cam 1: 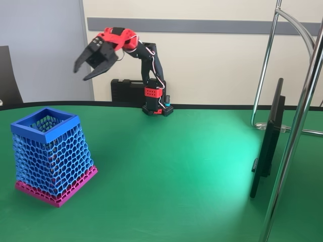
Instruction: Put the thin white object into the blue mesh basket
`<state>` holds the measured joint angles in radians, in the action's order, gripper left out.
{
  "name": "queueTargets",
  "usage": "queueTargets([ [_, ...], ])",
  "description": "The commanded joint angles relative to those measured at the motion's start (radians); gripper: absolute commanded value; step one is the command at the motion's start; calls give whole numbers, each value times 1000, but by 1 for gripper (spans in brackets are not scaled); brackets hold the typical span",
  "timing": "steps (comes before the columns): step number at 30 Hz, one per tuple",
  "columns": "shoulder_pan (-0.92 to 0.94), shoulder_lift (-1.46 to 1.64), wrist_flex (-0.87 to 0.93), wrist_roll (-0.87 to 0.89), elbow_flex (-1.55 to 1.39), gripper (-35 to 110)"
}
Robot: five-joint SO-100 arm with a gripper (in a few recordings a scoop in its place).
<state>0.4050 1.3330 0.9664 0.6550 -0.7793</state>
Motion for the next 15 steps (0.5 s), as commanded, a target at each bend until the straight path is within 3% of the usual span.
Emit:
queueTargets([
  [1, -46, 170, 5, -28, -130, 15],
  [15, -259, 844, -66, -244, -986, 7],
])
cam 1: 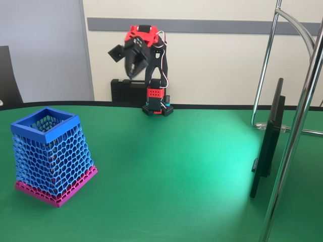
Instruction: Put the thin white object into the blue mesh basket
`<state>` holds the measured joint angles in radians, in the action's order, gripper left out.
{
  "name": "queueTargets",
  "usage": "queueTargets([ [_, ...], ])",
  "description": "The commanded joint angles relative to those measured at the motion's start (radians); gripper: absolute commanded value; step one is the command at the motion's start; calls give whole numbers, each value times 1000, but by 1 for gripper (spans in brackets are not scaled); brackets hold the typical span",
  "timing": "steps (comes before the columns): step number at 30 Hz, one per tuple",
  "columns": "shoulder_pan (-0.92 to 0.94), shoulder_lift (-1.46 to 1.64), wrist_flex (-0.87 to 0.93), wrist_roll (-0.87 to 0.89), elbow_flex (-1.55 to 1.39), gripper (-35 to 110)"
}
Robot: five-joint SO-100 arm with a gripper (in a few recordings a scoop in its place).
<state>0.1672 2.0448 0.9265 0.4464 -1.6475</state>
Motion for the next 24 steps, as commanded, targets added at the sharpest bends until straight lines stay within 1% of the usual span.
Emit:
queueTargets([
  [1, -31, 189, -43, -58, -195, 6],
  [6, -58, 442, -104, -170, -528, 5],
  [9, -60, 574, -150, -236, -710, 1],
  [12, -63, 710, -215, -298, -902, 1],
  [14, -69, 799, -227, -327, -1008, 1],
  [19, -78, 991, -212, -373, -1189, 0],
  [24, -81, 1117, -201, -417, -1318, 0],
])
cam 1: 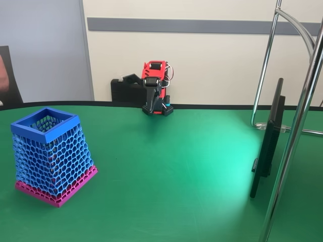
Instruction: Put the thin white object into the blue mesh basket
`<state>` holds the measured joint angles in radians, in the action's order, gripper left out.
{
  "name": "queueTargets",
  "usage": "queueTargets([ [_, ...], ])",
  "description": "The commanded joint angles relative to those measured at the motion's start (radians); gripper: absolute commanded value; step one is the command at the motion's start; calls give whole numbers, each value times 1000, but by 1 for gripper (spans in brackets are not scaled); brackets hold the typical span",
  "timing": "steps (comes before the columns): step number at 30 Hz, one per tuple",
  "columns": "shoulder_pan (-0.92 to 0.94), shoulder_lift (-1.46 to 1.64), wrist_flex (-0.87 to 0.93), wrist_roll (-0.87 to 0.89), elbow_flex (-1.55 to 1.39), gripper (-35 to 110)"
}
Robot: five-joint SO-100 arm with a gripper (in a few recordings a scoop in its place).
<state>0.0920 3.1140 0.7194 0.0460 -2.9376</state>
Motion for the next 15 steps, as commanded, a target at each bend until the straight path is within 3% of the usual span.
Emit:
queueTargets([
  [1, -8, 71, 11, -28, -51, 0],
  [15, -11, 212, 146, -23, -146, 1],
])
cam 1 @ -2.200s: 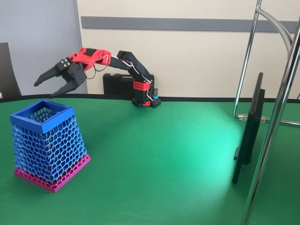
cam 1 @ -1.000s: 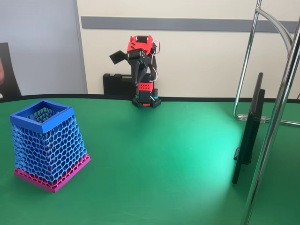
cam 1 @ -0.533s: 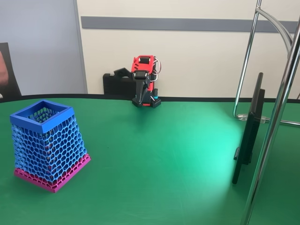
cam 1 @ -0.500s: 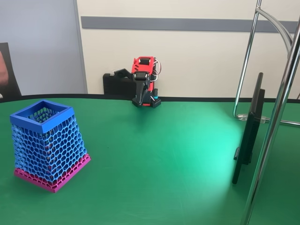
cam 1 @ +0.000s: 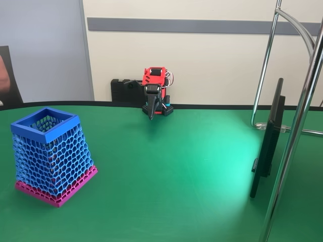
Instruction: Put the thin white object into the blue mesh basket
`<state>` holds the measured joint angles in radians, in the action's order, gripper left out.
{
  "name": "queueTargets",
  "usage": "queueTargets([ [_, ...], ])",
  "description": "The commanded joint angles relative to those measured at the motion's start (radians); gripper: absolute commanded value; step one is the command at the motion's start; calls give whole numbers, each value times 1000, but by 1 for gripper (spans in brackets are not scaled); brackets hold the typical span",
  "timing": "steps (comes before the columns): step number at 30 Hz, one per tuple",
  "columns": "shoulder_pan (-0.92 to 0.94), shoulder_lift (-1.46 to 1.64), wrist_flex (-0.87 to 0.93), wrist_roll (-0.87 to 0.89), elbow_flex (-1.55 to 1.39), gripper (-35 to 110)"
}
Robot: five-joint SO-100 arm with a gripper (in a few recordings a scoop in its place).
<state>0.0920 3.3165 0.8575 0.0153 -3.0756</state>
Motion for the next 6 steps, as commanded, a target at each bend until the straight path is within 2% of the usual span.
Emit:
queueTargets([
  [1, -8, 9, 8, 9, -8, 1],
  [6, -8, 9, 9, 8, -8, 1],
])
